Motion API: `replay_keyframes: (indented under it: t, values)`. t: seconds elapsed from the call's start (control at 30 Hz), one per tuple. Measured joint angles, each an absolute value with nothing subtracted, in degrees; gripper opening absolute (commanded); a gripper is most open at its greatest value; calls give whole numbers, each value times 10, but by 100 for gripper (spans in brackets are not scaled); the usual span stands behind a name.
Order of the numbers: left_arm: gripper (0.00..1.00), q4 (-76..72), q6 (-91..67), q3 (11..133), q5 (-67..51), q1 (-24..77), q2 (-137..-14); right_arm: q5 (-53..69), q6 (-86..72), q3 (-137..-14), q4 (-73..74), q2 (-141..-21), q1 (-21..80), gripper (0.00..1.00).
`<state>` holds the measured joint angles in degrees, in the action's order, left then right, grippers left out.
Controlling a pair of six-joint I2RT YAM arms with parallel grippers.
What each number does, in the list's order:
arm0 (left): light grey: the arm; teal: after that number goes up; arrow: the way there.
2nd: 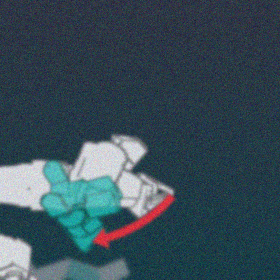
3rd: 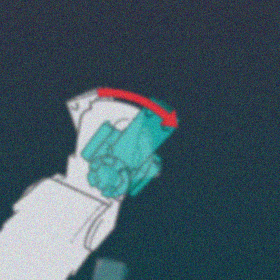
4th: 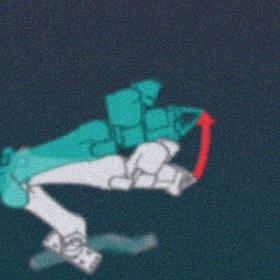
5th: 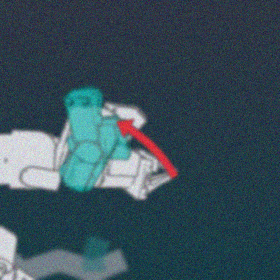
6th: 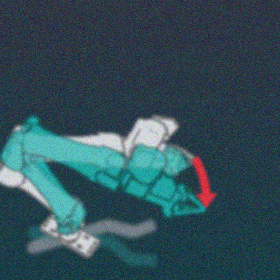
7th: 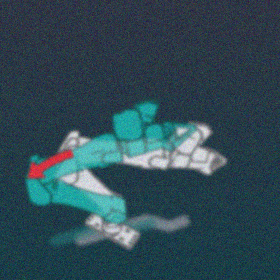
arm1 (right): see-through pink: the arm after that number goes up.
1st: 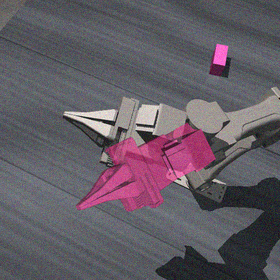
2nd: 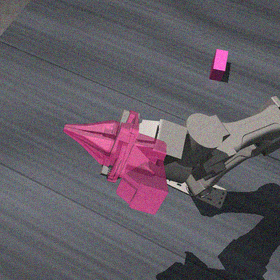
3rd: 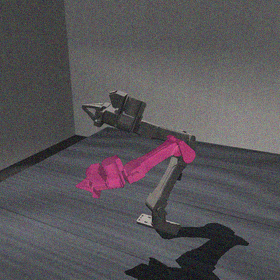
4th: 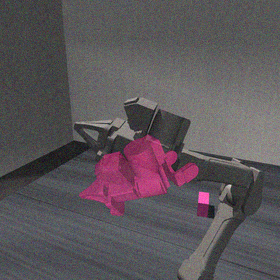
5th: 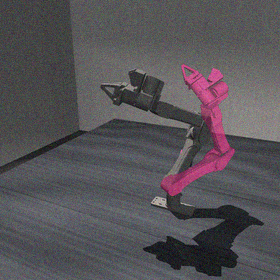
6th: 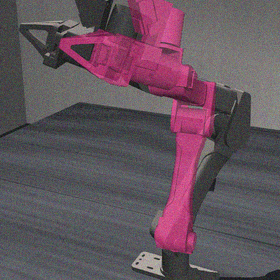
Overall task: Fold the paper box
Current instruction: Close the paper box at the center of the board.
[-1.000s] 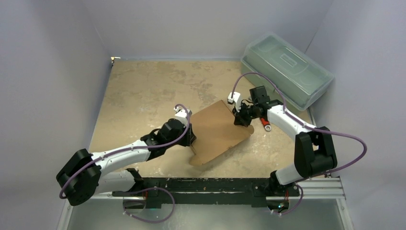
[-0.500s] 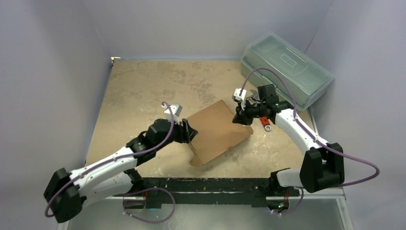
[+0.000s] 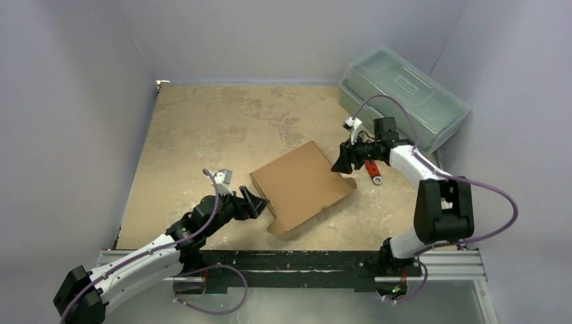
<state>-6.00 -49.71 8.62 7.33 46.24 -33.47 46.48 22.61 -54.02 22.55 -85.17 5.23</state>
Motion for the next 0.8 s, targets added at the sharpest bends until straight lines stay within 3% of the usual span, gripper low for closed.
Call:
replay_keyframes:
  t: [0.33,0.8]
  values:
    - [84,-159,-561,33,62,462,-364,493,173,-544,217,-955,46,50]
    - [85,-257,-620,7,55,462,-406,555,139,-565,214,-1009,18,25]
